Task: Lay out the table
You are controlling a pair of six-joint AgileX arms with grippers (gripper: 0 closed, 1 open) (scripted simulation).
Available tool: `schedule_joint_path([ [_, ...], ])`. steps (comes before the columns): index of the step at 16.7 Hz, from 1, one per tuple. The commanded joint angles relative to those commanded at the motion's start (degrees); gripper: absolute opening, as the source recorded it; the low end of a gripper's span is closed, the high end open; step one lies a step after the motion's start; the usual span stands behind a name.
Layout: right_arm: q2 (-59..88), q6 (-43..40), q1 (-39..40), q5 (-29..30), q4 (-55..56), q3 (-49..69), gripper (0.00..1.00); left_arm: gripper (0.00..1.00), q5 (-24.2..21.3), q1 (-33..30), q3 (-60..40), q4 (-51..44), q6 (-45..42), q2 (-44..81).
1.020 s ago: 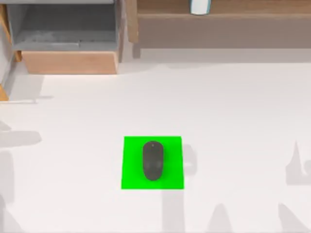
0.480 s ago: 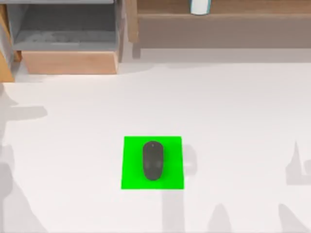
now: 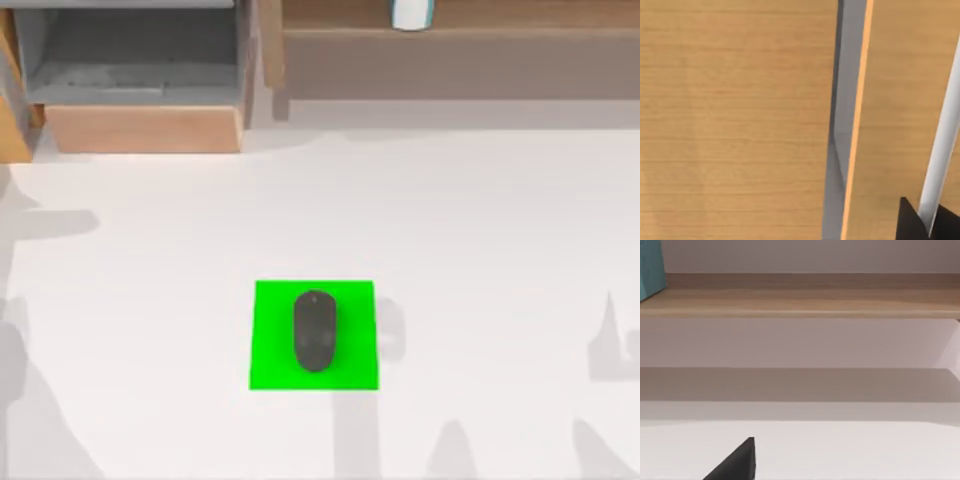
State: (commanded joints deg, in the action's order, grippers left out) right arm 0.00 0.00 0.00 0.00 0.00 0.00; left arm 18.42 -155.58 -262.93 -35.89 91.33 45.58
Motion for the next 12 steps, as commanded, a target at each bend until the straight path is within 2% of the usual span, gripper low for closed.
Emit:
schedule_joint_path([
  [7,0.0,0.0,0.0,0.0,0.0,0.0,1.00,0.00,-2.8,-2.5,13.8,7.3,-0.1,-6.3],
  [12,0.0,0.0,0.0,0.0,0.0,0.0,1.00,0.00,-3.3,-3.0,16.1,8.6,0.0,-7.5],
])
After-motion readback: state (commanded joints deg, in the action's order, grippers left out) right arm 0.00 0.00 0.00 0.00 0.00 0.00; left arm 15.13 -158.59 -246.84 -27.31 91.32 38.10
